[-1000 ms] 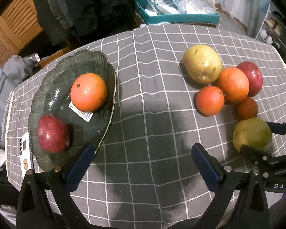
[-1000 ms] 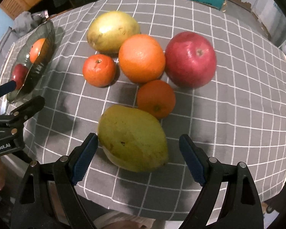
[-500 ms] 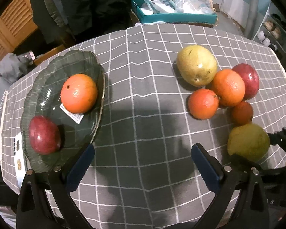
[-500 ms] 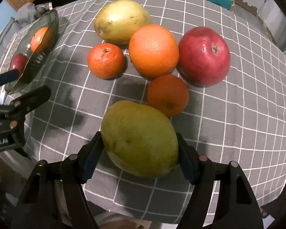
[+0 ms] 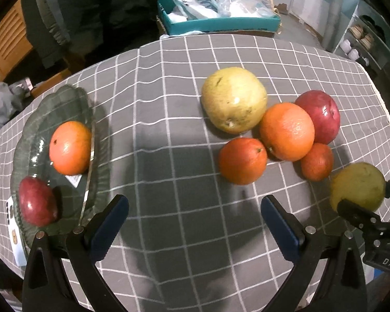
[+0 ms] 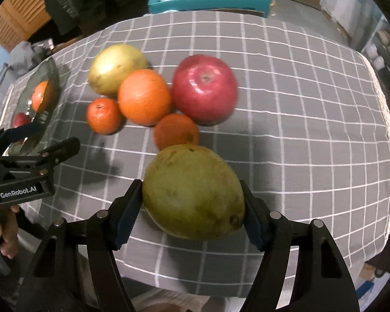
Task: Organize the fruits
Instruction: 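Lower the right tool around the green mango, then close the right tool on the mango while the left tool grasps the tangerine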
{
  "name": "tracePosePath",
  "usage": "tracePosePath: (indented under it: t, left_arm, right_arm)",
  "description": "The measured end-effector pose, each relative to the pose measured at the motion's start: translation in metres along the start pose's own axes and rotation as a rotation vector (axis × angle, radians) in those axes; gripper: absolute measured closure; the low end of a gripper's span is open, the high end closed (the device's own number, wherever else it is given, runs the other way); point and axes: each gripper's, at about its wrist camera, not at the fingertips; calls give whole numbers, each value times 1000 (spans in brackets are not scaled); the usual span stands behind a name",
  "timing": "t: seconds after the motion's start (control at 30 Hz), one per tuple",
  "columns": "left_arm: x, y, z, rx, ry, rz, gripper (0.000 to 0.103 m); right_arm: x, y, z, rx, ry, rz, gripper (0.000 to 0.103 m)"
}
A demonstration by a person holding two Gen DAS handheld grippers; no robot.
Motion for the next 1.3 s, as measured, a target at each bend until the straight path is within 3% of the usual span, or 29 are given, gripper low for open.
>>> tracePosePath:
  t: [0.43,0.6,1.07,1.3]
  left_arm:
    - [-7,17,24,18,-38,-20,1]
    - [-9,20,28,19,-43,-18,1]
    - [-17,23,45,32,-52,3,3]
    - [-26,20,43,30,-36,31,12]
  right_arm:
    - [-55,3,1,-55,-49,132,32]
    - [-71,-1,19,-14,-51,155,31]
    - [-90,-21,15,30,24,206,32]
    - [-86,-28,22,62,25,207,32]
Point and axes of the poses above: each gripper's, at about its wrist camera, not at the fingertips, and z roughly the way its jaws point, x to its left, y to its top, and after that the axes turned 6 degrees about -y, right-handed
